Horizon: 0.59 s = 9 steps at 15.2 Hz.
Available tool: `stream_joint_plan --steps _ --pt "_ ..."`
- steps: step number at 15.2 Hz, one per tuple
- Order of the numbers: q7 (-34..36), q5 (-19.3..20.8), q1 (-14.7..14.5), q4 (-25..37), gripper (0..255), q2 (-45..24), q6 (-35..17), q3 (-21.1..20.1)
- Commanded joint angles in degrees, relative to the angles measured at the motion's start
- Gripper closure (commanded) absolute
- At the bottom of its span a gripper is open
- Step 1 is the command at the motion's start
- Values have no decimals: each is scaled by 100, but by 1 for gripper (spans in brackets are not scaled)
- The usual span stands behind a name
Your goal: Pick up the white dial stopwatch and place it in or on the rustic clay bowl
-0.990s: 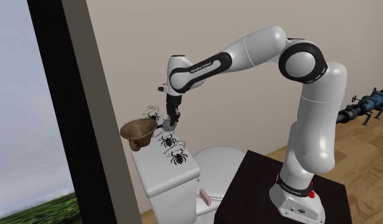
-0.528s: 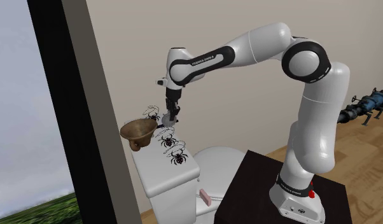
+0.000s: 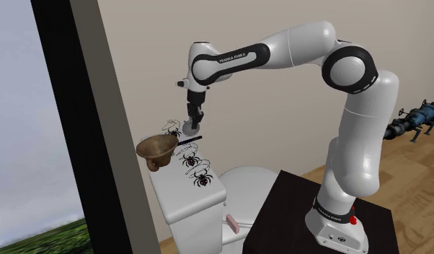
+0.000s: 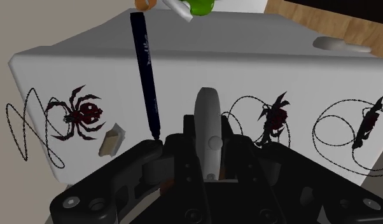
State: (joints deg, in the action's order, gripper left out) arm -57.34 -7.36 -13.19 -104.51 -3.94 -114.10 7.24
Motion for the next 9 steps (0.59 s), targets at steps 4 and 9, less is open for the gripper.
stream_joint_plan --steps 4,9 --pt "45 24 5 354 255 36 389 5" --pt "85 39 9 733 255 40 771 10"
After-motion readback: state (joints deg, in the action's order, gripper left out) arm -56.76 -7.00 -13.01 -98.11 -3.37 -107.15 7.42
